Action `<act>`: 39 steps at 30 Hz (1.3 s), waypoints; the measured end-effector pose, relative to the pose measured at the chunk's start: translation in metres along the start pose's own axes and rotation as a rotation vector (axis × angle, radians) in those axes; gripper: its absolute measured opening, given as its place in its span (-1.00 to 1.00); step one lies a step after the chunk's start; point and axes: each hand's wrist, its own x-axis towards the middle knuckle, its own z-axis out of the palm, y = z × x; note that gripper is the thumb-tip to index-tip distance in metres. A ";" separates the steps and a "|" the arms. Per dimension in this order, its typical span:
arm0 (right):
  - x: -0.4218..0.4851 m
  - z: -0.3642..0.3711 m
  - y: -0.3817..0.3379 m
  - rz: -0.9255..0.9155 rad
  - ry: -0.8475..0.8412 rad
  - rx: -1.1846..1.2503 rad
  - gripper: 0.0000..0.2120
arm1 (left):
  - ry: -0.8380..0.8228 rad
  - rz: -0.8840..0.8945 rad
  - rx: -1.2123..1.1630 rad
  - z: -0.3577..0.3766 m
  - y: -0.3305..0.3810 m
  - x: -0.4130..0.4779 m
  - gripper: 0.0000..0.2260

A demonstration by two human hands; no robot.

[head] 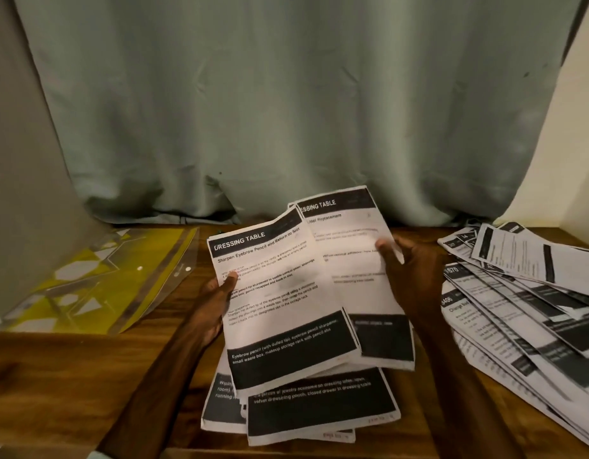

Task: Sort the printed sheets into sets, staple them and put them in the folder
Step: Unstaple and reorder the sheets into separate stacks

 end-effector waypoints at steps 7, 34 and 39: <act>0.022 -0.016 -0.068 -0.371 0.323 -0.046 -0.76 | 0.097 0.134 0.178 0.002 -0.002 -0.004 -0.86; -0.046 0.112 0.030 0.201 -0.139 -0.166 -0.41 | -0.080 0.090 0.200 0.017 0.005 -0.023 -0.73; -0.038 0.077 0.018 0.419 -0.332 0.098 -0.39 | -0.066 0.099 0.107 0.028 0.013 -0.030 -0.76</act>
